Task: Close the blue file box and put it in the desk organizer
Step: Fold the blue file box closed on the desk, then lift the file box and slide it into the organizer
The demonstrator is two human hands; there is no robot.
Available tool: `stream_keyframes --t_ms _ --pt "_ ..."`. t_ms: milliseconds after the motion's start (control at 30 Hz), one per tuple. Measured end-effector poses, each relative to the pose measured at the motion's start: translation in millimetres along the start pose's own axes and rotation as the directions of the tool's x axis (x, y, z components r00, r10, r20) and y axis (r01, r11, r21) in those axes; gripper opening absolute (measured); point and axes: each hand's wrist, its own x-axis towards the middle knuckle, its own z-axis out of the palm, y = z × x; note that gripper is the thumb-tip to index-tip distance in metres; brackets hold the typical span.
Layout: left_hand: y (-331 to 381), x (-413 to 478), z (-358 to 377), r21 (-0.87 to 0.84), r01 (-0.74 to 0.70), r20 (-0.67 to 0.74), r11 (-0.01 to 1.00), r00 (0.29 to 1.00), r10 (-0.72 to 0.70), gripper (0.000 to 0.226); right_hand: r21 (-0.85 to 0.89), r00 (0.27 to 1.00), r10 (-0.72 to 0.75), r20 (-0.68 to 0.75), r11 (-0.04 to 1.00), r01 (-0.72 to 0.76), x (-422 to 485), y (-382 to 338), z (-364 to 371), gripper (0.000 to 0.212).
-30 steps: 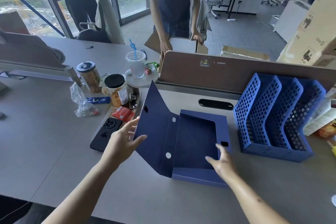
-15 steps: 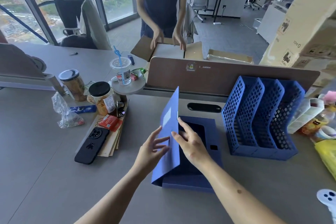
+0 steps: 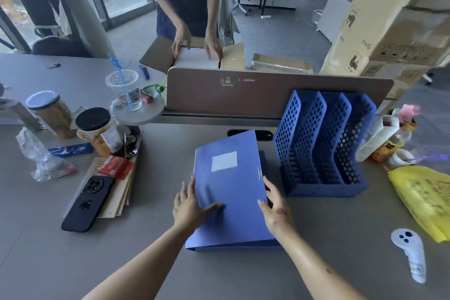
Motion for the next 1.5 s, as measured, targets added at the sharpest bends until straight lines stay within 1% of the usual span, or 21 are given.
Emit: stream_keyframes --t_ms 133,200,233,333,367,467,600,733,833,967,1067,1200,1267,1367,1433,1500 --pt "-7.2 13.3 16.4 0.031 0.026 0.064 0.999 0.998 -0.028 0.150 0.069 0.992 0.122 -0.018 0.990 -0.121 -1.0 16.7 -13.1 0.056" --pt "-8.1 17.3 24.7 0.031 0.011 0.086 0.999 0.996 -0.014 0.151 0.095 0.986 0.165 -0.028 0.982 -0.162 0.3 25.2 -16.4 0.056" --pt "-6.6 16.9 27.4 0.011 0.005 0.100 1.000 0.995 -0.006 0.148 0.108 0.983 0.179 -0.027 0.978 -0.176 1.6 30.7 -17.7 0.056" --pt "-3.8 15.4 34.5 -0.076 0.011 0.107 0.997 0.994 -0.003 0.125 0.134 0.976 0.217 -0.014 0.968 -0.213 5.9 43.3 -21.6 0.055" --pt "-4.4 16.2 36.7 -0.095 0.015 0.101 0.995 0.995 -0.006 0.121 0.137 0.975 0.221 -0.008 0.966 -0.218 7.1 45.2 -23.2 0.055" --pt "-5.6 18.9 42.9 -0.113 0.017 0.087 0.994 0.996 -0.007 0.117 0.156 0.965 0.261 0.006 0.953 -0.259 11.0 54.2 -27.4 0.053" --pt "-1.8 16.9 52.0 -0.052 0.031 0.060 0.998 0.998 -0.028 0.115 0.204 0.945 0.325 0.033 0.924 -0.325 13.9 66.1 -25.0 0.053" --pt "6.2 12.0 60.8 0.032 0.057 0.033 0.998 0.998 -0.059 0.111 0.267 0.936 0.350 0.039 0.899 -0.347 17.6 69.6 -25.6 0.061" --pt "8.0 11.4 63.6 0.059 0.068 0.020 0.996 0.997 -0.069 0.110 0.261 0.932 0.357 0.057 0.896 -0.359 19.6 69.7 -27.8 0.064" --pt "9.6 11.0 63.9 0.092 0.075 0.012 0.993 0.997 -0.076 0.111 0.166 0.928 0.365 0.079 0.913 -0.373 24.4 71.0 -24.6 0.068" --pt "12.2 10.2 63.4 0.110 0.079 0.011 0.991 0.997 -0.081 0.111 0.019 0.936 0.340 0.085 0.939 -0.343 31.3 65.9 -23.1 0.076" --pt "12.2 9.1 63.6 0.118 0.084 0.017 0.989 0.996 -0.087 0.112 -0.173 0.940 0.330 0.086 0.934 -0.312 37.5 64.7 -21.6 0.063" --pt "16.9 11.8 64.6 0.114 0.094 0.031 0.989 0.995 -0.098 0.112 -0.291 0.945 0.318 0.071 0.913 -0.285 40.5 67.4 -20.4 0.061" --pt "20.8 12.3 62.6 0.120 0.131 0.039 0.984 0.990 -0.136 0.110 -0.428 0.969 0.245 0.021 0.878 -0.213 42.2 71.1 -18.4 0.059" --pt "16.8 12.5 59.9 0.117 0.154 0.039 0.981 0.986 -0.159 0.109 -0.465 0.977 0.213 0.023 0.867 -0.178 40.5 74.7 -14.2 0.058" --pt "13.8 12.2 58.7 0.090 0.161 0.040 0.983 0.986 -0.165 0.109 -0.448 0.978 0.197 0.062 0.882 -0.149 39.6 79.7 -9.0 0.060"
